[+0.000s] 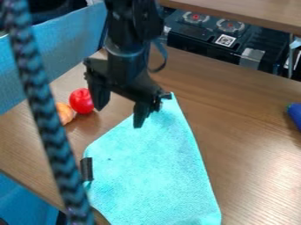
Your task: Move the cloth to the left edge of the table
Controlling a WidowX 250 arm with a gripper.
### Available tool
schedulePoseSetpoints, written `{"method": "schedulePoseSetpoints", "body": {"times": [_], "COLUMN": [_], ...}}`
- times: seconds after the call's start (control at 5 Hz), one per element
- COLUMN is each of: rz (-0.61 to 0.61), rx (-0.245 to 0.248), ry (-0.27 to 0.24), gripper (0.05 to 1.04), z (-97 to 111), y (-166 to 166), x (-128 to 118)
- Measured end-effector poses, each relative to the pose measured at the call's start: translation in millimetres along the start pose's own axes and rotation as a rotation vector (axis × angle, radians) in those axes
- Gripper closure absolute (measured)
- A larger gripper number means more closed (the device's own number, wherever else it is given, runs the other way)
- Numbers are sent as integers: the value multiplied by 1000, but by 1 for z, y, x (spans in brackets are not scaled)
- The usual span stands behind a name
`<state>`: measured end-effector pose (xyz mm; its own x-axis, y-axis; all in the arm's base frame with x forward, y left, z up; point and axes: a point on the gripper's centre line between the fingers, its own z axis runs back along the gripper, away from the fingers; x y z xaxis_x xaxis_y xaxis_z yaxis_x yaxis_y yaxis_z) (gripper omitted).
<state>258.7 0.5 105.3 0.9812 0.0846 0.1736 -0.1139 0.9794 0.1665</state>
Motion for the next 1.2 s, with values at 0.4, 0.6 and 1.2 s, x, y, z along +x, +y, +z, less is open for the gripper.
{"method": "schedulePoseSetpoints", "body": {"times": [0.4,0.6,1.2], "rz": [-95,-188,-291], "rx": [-162,-250,-251], "ry": [83,13,-9], "gripper": [83,83,83], "z": [-49,-58,-70], "y": [-11,-24,-65], "x": [-9,-13,-19]}}
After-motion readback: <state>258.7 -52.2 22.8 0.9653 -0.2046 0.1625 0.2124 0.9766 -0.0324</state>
